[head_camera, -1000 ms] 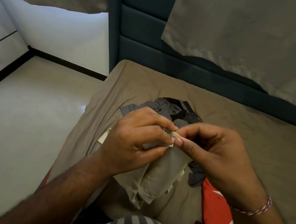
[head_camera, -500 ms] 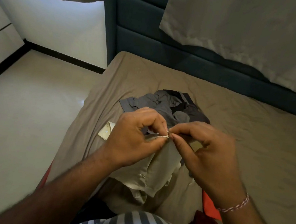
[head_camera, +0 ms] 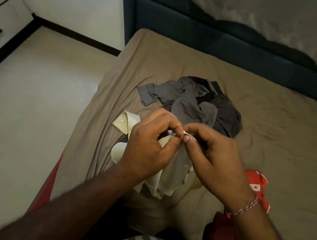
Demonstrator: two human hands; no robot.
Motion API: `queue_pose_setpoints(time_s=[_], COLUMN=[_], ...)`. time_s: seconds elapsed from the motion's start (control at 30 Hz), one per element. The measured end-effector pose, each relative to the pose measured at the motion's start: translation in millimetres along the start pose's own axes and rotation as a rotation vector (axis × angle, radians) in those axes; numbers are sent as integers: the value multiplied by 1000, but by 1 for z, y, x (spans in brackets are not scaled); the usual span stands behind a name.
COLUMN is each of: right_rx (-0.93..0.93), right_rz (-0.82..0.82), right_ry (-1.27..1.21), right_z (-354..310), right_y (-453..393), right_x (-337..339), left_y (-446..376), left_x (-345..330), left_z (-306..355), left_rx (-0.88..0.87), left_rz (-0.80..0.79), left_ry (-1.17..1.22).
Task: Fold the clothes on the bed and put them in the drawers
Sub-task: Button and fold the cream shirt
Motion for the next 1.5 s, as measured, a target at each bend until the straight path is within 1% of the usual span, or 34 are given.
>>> queue_pose_setpoints(time_s=[0.07,0.1,0.2,0.27,0.33,0.43,0.5,0.57,0.6,0.7,0.77,0.87,0.97,1.1,1.13,1.2,1.3,1.43,1.5], right_rx=[-75,-102,-168,-194,-224,-272,-276,-286,-291,-333,-339,-335,-328,-284,-272,-241,-183,-155,-160], right_rz=[-15,-22,-69,-114,-116,-74,-82,-92,-72,1,4,1,13,-17,-30,-41,-50,-58,-63], right_ry=[-37,-53,-144,-210,-314,-461,-533,-593,-598,-611,-644,-629,-594,-598,-615,-643,-692,-807,-838], right_z=[15,23,41,49,56,66,73,78,82,91,90,83,73,52,47,34,15,-5,-11], right_y=[-2,-1,2,8,19,38,52,64,73,98,114,132,150,175,179,187,197,212,219], right_x=[-9,-14,-22,-24,-25,-28,-33,-37,-41,-50,-54,-56,-56,-52,-52,-52,-54,-54,-54], left_y=[3,5,11,17,25,38,51,64,75,102,118,134,147,162,165,168,177,193,200], left_x=[1,3,11,20,32,48,57,63,63,64,69,82,90,96,94,85,67,51,46], left_z=[-11,-18,-34,-44,-53,-69,-80,-89,-93,-102,-103,-98,-85,-57,-51,-37,-7,35,51], left_rx=[-14,-34,-66,-67,-78,-74,-66,-35,-16,113,145,90,-6,-58,-62,-55,-89,-194,-295], left_rz=[-31,-83,-310,-366,-347,-250,-164,-97,-62,31,90,105,126,299,319,281,151,62,42], left_ry=[-55,-103,-220,-269,-328,-379,-317,-205,-147,10,44,14,-54,-22,-12,38,171,139,129])
Point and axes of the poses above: each hand's wrist, its own y-axis away from the middle knuckle, its own x-axis out of the back of the hand, z = x × y, the point moved 3 cm from there along -y, towards the middle knuckle, and after that the axes turned 3 degrees about -x, right-handed, at the moved point
